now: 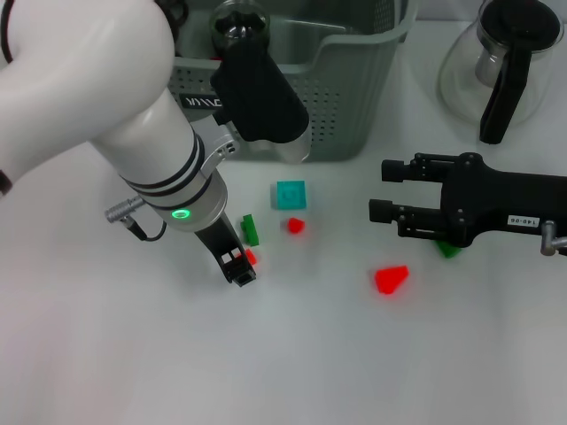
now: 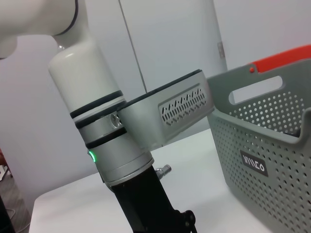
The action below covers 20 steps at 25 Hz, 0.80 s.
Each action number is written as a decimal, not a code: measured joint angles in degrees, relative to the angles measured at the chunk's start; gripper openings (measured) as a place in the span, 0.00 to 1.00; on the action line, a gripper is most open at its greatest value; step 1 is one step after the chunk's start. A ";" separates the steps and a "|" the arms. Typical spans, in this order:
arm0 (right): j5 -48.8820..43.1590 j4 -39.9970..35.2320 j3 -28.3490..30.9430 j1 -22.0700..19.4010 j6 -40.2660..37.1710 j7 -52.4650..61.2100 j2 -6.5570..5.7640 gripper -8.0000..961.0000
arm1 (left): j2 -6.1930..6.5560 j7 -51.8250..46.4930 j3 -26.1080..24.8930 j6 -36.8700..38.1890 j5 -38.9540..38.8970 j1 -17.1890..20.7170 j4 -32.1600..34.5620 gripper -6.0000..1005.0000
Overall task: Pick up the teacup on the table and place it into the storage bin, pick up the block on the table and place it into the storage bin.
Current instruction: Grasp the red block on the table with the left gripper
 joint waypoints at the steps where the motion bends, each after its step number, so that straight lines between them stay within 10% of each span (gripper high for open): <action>1: 0.00 0.01 0.00 -0.02 0.01 0.00 0.00 0.70 | -0.01 -0.10 0.10 -0.06 0.00 0.00 -0.06 0.46; 20: -0.05 0.09 -0.01 -0.01 0.05 -0.01 0.01 0.70 | -0.08 -1.81 1.04 -2.12 -0.01 -0.47 -2.16 0.37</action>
